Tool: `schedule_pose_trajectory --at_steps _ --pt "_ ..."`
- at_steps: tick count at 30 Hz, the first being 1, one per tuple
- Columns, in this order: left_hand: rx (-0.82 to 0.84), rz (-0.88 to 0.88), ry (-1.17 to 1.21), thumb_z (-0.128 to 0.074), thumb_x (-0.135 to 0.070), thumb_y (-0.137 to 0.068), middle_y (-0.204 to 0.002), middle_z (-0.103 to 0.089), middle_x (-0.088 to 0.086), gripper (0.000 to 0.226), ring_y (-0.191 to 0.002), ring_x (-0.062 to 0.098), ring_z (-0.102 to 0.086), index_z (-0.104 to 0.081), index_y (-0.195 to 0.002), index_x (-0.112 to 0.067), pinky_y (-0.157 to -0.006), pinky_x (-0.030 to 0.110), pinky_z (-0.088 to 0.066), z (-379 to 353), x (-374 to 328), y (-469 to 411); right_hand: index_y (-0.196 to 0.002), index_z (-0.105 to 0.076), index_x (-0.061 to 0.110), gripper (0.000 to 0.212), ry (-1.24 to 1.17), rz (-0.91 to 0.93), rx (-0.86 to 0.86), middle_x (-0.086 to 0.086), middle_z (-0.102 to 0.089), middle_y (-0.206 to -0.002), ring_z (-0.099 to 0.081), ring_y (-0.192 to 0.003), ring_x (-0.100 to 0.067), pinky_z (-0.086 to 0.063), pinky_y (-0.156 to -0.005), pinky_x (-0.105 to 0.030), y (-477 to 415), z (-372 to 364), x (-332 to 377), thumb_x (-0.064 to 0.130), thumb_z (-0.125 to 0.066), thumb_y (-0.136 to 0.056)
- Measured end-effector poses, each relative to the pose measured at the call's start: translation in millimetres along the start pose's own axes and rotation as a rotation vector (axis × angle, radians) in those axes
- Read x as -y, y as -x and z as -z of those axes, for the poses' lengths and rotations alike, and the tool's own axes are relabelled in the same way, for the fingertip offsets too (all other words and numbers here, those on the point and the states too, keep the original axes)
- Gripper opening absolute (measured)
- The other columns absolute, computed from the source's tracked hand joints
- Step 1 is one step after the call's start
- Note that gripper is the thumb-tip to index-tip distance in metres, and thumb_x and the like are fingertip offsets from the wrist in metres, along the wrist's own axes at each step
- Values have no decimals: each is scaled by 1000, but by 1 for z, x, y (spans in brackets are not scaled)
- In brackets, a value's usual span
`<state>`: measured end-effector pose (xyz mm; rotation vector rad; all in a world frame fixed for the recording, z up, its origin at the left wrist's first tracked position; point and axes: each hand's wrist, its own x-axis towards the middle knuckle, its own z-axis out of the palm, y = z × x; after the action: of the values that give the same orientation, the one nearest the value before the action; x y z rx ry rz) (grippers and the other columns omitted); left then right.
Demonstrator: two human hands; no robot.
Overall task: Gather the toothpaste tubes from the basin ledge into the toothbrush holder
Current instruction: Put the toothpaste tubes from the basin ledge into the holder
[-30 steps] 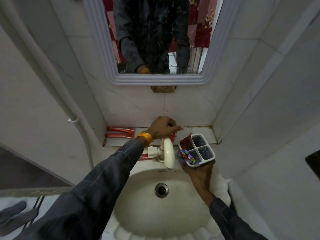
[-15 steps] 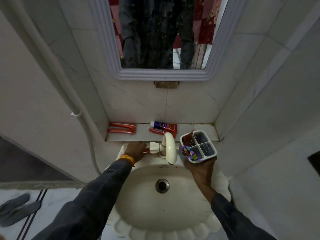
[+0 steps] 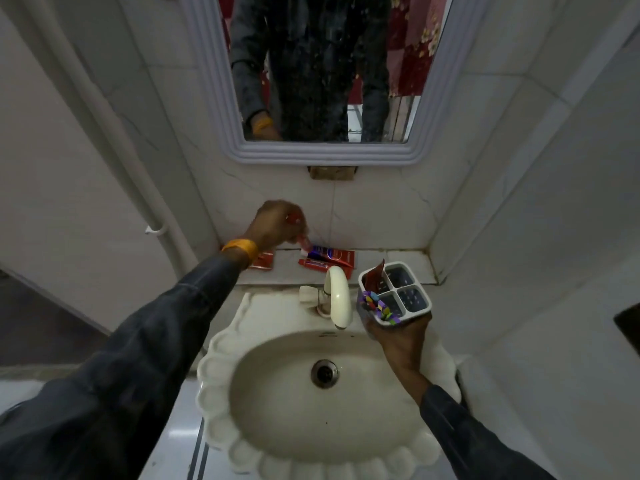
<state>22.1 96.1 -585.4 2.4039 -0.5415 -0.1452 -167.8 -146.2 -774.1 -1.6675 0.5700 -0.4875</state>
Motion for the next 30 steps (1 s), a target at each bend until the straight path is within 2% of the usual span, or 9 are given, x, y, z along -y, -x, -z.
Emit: schedule_pose_trajectory --at_steps 2,5,9,14,18,21,24,27,30 --pt "5 -111 93 -69 -12 -87 -100 -70 7 17 -73 8 -69 -68 -103 -5 -66 18 -60 9 -35 -6 -156 -45 17 119 -6 -2 -1 -2 -67 -148 -68 -134 -18 -60 -108 -56 -2 0 0 24 -109 -56" --pt "100 -228 160 -71 -14 -85 -99 -66 2 20 -78 10 -71 -67 -104 -5 -66 15 -60 7 -81 -8 -156 -44 17 120 10 -4 -12 -4 -67 -146 -69 -131 -18 -62 -103 -56 -2 -2 1 30 -108 -55" --pt "164 -360 27 -74 -21 -84 -94 -68 -4 16 -77 5 -66 -70 -98 -14 -61 4 -50 -31 -105 -3 -156 -43 10 116 0 10 -10 -8 -65 -147 -67 -134 -18 -59 -110 -48 -2 -1 -3 7 -107 -59" --pt "156 -384 -252 -72 -21 -83 -99 -69 3 14 -82 12 -54 -71 -96 -17 -71 23 -45 -89 -103 3 -154 -45 14 118 -20 4 -19 -8 -67 -146 -70 -132 -24 -60 -105 -59 -4 -1 -3 23 -108 -56" --pt "155 -405 -396 -70 -20 -85 -97 -71 6 9 -87 23 -64 -72 -92 -16 -68 29 -45 -111 -96 3 -152 -45 13 114 -20 7 -24 -6 -67 -143 -71 -127 -15 -61 -104 -58 -1 0 0 8 -108 -57" --pt "152 -392 -384 -66 -19 -88 -95 -72 7 10 -86 22 -65 -73 -91 -13 -68 26 -41 -112 -91 -2 -152 -44 13 115 -25 28 -8 -5 -67 -144 -71 -128 -14 -63 -105 -50 -1 1 -1 7 -108 -57" --pt "155 -314 -208 -68 -19 -87 -96 -73 4 10 -84 17 -65 -74 -93 -14 -74 27 -52 -105 -81 -4 -147 -51 13 107 -26 45 -7 -4 -72 -138 -74 -122 -13 -64 -103 -40 -2 2 3 5 -108 -57" --pt "42 -161 -57 -68 -18 -87 -95 -74 6 9 -82 15 -64 -72 -93 -13 -78 28 -54 -93 -50 -6 -141 -59 18 98 -33 52 -11 -3 -77 -130 -78 -116 -16 -66 -97 -39 -3 1 1 2 -107 -56" --pt "-30 22 -137 -66 -17 -86 -98 -73 11 12 -89 28 -65 -69 -97 -12 -83 40 -56 -86 0 -5 -147 -53 16 107 -36 26 -20 -4 -73 -137 -75 -123 -17 -64 -103 -45 -3 2 0 1 -107 -55"
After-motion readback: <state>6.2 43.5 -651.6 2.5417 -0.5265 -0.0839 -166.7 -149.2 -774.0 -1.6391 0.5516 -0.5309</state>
